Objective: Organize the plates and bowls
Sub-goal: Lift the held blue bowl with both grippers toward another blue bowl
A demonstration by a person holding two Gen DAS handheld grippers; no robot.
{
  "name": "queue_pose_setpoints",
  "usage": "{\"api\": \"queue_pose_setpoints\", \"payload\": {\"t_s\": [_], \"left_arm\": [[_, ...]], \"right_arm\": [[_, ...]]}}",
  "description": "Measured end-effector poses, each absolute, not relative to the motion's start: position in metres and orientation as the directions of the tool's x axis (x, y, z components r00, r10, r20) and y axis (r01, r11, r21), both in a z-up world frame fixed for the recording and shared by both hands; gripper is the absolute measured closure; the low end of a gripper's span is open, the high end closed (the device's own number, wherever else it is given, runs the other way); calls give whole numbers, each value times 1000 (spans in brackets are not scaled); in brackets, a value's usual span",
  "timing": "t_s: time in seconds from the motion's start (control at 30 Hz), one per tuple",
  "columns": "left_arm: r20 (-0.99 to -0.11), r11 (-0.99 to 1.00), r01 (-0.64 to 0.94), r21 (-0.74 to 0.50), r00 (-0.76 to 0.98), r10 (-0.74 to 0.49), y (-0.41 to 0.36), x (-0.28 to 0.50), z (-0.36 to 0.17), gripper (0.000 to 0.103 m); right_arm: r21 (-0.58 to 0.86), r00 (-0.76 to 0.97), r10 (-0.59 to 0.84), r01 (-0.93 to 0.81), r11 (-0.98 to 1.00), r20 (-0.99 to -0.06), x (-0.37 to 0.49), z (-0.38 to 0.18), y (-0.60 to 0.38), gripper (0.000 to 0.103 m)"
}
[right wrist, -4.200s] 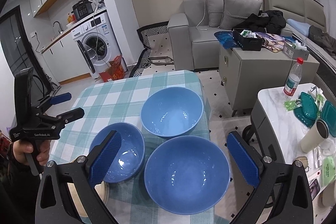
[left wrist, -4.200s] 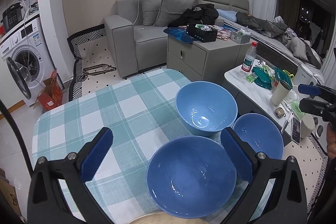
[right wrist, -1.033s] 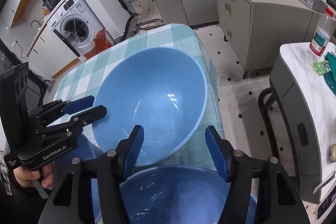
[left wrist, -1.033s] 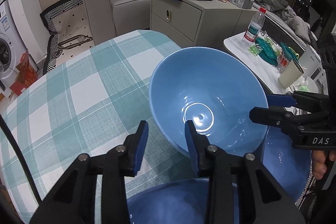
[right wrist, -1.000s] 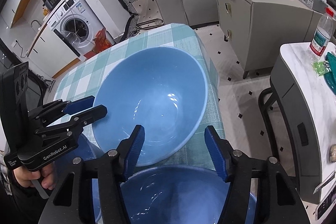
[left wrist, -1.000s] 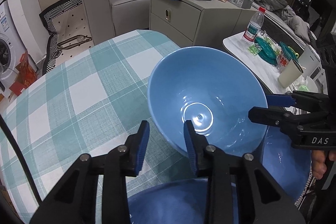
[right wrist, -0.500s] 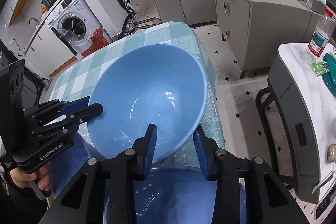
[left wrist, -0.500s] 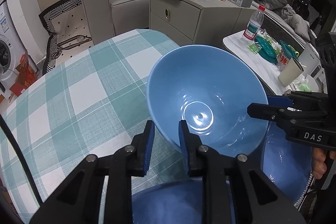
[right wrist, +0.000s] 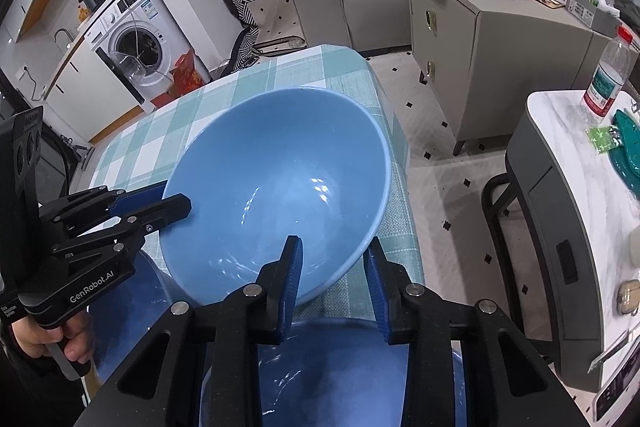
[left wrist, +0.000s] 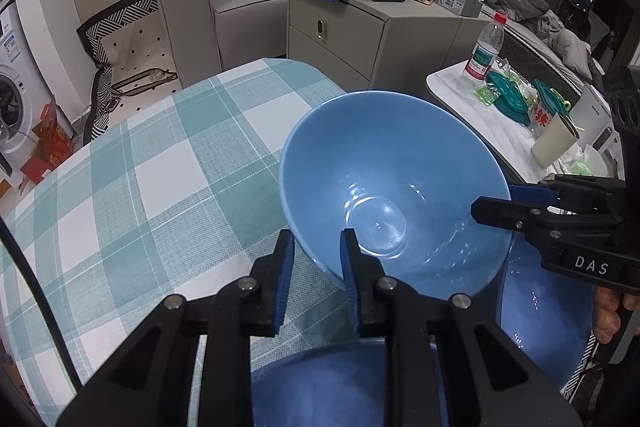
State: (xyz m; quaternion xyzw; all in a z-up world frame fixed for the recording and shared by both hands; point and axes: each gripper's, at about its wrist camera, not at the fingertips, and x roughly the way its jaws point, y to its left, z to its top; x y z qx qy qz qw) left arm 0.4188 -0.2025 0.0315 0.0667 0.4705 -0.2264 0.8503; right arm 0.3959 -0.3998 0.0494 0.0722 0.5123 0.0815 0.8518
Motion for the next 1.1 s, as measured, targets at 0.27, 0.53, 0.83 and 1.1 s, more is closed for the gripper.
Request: {"api": "queue_pose_setpoints", "payload": {"t_s": [0.27, 0.53, 0.83, 1.1], "left_arm": [[-821, 887, 451, -95, 469, -326, -202, 417, 36, 82], [-814, 888, 453, -79, 485, -320, -203, 413, 41, 82], [-797, 888, 456, -63, 512, -320, -201, 404, 57, 81], [-784, 886, 460, -56, 530, -324, -200, 397, 70, 81]], "right_arm": [[202, 472, 212, -72, 977, -856, 394, 52, -399, 71], [186, 494, 202, -82, 979, -846, 390, 59, -398, 71], [177, 522, 199, -93, 980, -829, 382, 71, -397, 71], [169, 544, 195, -97, 981, -816, 373, 83, -395, 71]]}}
